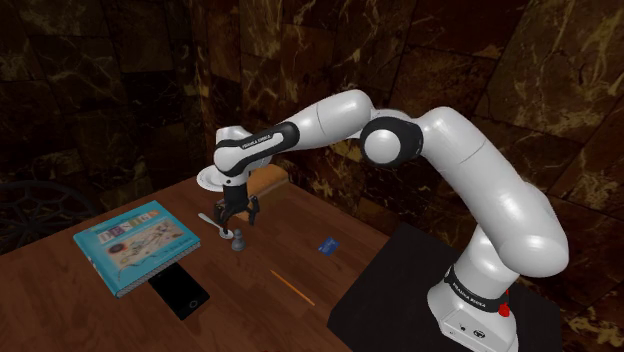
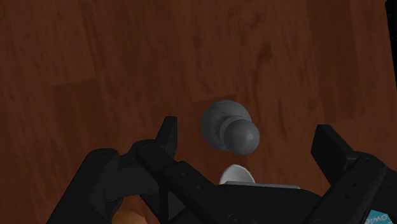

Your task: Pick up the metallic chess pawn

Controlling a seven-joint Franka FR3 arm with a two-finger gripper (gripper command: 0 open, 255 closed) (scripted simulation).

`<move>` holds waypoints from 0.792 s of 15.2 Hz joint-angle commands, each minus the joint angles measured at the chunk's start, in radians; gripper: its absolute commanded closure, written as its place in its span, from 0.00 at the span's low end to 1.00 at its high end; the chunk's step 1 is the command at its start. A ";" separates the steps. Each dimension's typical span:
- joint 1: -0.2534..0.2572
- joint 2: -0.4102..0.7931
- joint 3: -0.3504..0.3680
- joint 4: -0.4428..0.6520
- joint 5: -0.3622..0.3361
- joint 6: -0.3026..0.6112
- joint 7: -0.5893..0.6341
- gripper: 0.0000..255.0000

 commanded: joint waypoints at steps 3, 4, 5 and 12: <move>0.006 0.060 -0.002 0.053 -0.002 0.007 0.000 0.00; 0.007 0.071 -0.002 0.059 -0.002 0.012 -0.001 0.00; 0.008 0.081 -0.002 0.064 -0.003 0.017 -0.002 0.00; 0.009 0.098 -0.003 0.073 -0.003 0.025 -0.003 1.00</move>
